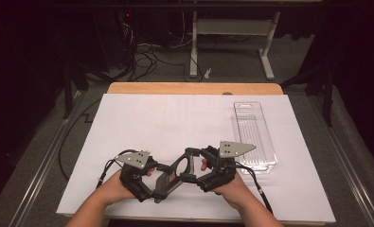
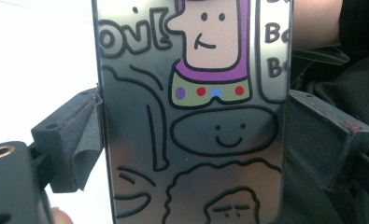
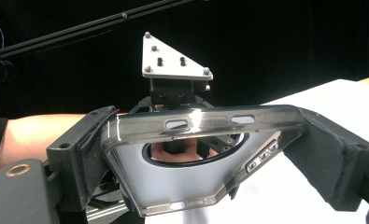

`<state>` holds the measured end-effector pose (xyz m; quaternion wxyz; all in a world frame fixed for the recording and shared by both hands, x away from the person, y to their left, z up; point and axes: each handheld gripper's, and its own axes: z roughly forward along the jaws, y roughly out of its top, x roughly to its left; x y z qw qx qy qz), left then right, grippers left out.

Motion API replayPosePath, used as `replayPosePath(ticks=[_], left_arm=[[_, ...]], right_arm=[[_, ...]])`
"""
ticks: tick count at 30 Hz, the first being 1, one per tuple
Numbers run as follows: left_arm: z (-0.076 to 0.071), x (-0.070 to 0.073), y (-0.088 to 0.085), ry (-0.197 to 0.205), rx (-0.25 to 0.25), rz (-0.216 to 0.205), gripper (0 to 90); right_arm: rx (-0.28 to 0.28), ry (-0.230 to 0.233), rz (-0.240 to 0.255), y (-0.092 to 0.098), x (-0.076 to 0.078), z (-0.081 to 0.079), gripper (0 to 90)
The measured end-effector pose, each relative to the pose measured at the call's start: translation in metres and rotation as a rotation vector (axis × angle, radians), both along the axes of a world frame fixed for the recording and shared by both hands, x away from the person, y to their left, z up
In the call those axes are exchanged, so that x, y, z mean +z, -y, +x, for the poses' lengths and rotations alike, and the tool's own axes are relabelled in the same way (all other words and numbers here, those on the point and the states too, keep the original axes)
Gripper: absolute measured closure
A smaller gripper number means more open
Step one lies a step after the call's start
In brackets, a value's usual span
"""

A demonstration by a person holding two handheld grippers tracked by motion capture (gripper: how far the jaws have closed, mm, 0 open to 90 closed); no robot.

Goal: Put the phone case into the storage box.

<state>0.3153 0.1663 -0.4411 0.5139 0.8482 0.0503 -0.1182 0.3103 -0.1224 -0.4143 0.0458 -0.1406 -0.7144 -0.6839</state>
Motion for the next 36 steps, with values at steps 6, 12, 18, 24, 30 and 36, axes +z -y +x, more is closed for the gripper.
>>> replayPosePath(ticks=[6,12,18,24,30,36], left_arm=[[-0.0006,-0.0007,0.0011,0.003,0.003,0.006,12.7],[-0.0015,-0.0019,0.0021,0.013,0.009,0.011,12.5],[-0.0019,-0.0021,0.0029,0.019,0.016,0.022,12.5],[-0.0011,-0.0021,0.0039,0.000,0.025,0.031,10.9],[-0.0009,-0.0017,0.0055,0.001,0.068,0.045,0.2],[-0.0004,0.0013,0.0018,0.015,0.097,0.024,0.2]], right_arm=[[-0.005,-0.003,-0.002,-0.0009,0.0000,-0.0009,13.4],[-0.005,0.000,-0.007,-0.0013,0.0003,-0.0012,13.6],[-0.010,-0.003,-0.016,-0.0021,-0.0001,-0.0011,13.7],[-0.008,0.000,-0.013,-0.0017,0.0006,-0.0010,13.8],[-0.012,0.004,-0.012,-0.0015,0.0013,-0.0015,13.8],[-0.027,0.006,-0.011,0.0012,0.0024,-0.0006,13.8]])
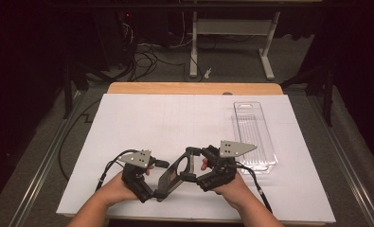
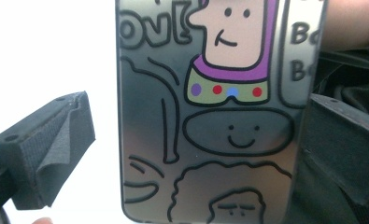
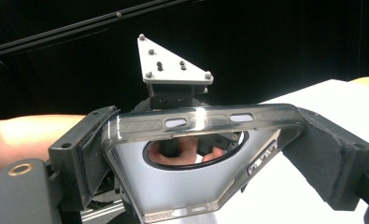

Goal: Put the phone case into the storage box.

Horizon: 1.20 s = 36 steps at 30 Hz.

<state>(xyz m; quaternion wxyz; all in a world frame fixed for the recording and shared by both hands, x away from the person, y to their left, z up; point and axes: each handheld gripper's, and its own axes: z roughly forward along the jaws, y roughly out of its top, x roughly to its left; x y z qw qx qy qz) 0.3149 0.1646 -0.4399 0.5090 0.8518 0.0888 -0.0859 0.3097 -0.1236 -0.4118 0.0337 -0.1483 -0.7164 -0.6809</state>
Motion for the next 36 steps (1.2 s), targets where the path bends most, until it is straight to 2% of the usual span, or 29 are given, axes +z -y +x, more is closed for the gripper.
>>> replayPosePath(ticks=[6,11,15,17,19,21,25,27,29,32,36], left_arm=[[0.003,0.005,-0.009,0.007,0.058,-0.026,0.2],[0.003,0.008,-0.015,0.013,0.078,-0.055,0.2],[0.003,0.010,-0.018,0.018,0.092,-0.060,0.2],[0.002,0.012,-0.020,0.014,0.116,-0.073,0.2],[-0.001,0.016,-0.021,0.034,0.166,-0.071,0.2],[-0.003,0.017,-0.026,0.034,0.209,-0.081,0.2],[-0.004,0.017,-0.041,0.060,0.325,-0.050,0.2],[-0.004,0.016,-0.048,0.081,0.400,-0.032,0.2],[-0.003,0.014,-0.054,0.101,0.500,0.004,0.6],[-0.004,0.009,-0.063,0.115,0.606,0.005,0.4],[-0.004,0.005,-0.069,0.117,0.620,0.012,0.2]], right_arm=[[-0.019,0.004,-0.003,0.002,0.000,0.001,13.7],[-0.032,0.012,-0.011,0.002,0.001,0.000,13.7],[-0.043,0.016,-0.016,0.003,0.001,0.000,13.7],[-0.047,0.021,-0.017,0.003,0.001,0.000,13.7],[-0.053,0.018,-0.016,0.004,0.002,0.001,13.7],[-0.064,0.025,-0.017,0.004,0.003,0.001,13.7],[-0.079,0.032,-0.020,0.007,0.003,0.000,13.7],[-0.085,0.036,-0.017,0.008,0.004,0.000,13.7],[-0.095,0.038,-0.019,0.008,0.004,-0.001,13.7],[-0.112,0.048,-0.027,0.007,0.004,-0.001,13.7],[-0.132,0.059,-0.032,0.007,0.005,-0.002,13.7]])
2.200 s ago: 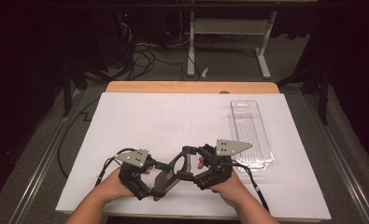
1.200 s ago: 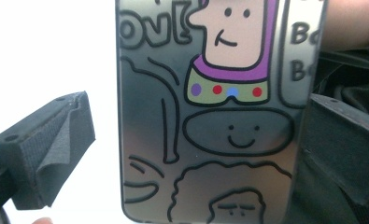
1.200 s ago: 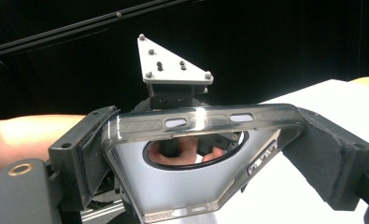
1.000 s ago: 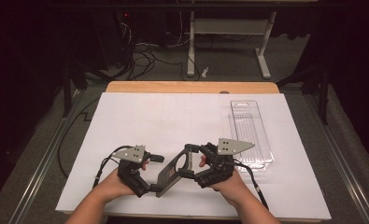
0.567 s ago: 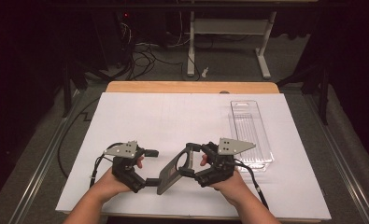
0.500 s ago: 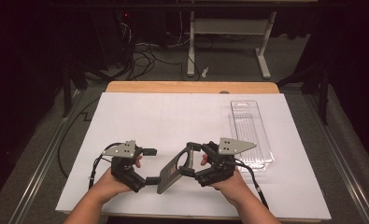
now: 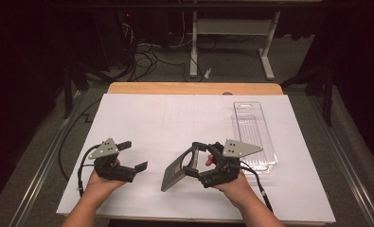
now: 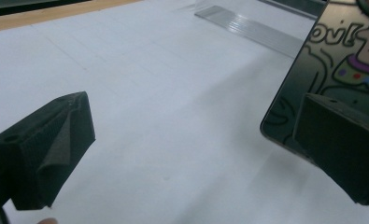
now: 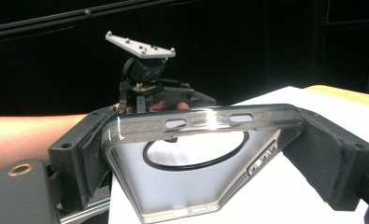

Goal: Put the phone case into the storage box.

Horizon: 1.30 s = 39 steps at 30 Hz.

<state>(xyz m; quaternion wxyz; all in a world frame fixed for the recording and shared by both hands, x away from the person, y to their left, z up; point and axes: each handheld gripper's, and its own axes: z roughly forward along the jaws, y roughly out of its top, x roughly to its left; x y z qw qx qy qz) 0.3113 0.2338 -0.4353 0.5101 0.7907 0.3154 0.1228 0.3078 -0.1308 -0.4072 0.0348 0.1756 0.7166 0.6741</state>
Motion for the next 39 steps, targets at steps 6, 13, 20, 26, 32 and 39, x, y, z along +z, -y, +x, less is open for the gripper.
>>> replayPosePath(ticks=[6,13,20,26,32,39], left_arm=[[0.001,-0.005,-0.013,0.009,0.078,0.020,0.2],[0.002,-0.006,-0.025,0.009,0.150,-0.035,0.2],[0.001,-0.005,-0.026,0.019,0.169,-0.021,0.2],[0.000,-0.004,-0.025,0.030,0.173,-0.021,0.2],[0.000,-0.005,-0.023,0.037,0.163,0.000,0.2],[-0.001,-0.004,-0.021,0.039,0.153,-0.021,0.2]], right_arm=[[-0.050,0.018,-0.012,0.002,0.001,0.000,13.7],[-0.110,0.046,-0.017,0.005,0.004,-0.001,13.6],[-0.171,0.066,-0.050,0.006,0.006,-0.002,13.6],[-0.220,0.092,-0.081,0.007,0.009,-0.005,13.6],[-0.262,0.118,-0.084,0.009,0.014,-0.008,13.6],[-0.310,0.154,-0.101,0.015,0.024,-0.009,13.6]])
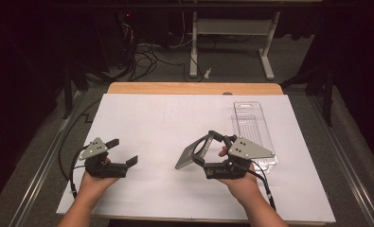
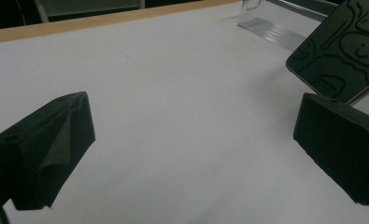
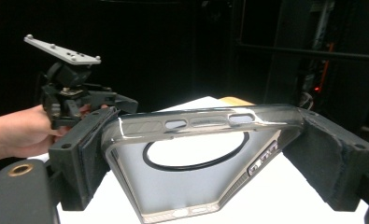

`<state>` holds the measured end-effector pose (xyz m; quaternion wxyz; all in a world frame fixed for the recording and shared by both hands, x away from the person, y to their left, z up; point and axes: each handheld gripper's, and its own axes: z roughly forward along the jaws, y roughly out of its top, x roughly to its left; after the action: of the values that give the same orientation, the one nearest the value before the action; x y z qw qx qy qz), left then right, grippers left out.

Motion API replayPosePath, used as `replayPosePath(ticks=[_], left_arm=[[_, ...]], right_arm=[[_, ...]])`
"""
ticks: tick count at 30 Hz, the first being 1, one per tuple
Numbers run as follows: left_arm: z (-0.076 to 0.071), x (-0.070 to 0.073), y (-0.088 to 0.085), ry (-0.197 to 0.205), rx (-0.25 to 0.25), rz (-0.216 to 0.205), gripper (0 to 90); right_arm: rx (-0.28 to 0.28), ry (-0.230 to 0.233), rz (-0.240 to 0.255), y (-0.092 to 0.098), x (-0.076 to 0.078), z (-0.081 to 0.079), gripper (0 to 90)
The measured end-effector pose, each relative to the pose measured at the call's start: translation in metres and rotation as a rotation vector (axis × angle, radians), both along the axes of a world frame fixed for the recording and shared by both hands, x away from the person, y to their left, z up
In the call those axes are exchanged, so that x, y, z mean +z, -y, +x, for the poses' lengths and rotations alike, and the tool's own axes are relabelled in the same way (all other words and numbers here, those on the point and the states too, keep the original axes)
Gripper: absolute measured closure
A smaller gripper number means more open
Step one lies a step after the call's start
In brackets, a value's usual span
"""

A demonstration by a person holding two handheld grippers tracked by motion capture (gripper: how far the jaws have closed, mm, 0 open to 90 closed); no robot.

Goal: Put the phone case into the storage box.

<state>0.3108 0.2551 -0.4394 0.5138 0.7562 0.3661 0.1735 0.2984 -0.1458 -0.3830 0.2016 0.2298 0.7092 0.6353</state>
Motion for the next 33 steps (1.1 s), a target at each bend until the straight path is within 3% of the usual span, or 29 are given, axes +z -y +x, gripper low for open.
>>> replayPosePath(ticks=[11,20,23,33], left_arm=[[0.000,-0.001,0.002,0.000,-0.008,0.008,0.2],[-0.002,-0.001,0.006,0.005,-0.039,0.012,0.2],[-0.002,-0.002,0.007,0.010,-0.039,0.027,0.2],[-0.002,-0.002,0.008,0.010,-0.035,0.022,0.2]], right_arm=[[-0.059,0.007,0.001,0.021,0.010,0.002,13.6],[-0.116,0.000,0.007,0.044,0.005,-0.001,13.6],[-0.133,0.002,-0.007,0.049,0.003,-0.002,13.6],[-0.169,0.004,-0.007,0.059,0.003,-0.003,13.7]])
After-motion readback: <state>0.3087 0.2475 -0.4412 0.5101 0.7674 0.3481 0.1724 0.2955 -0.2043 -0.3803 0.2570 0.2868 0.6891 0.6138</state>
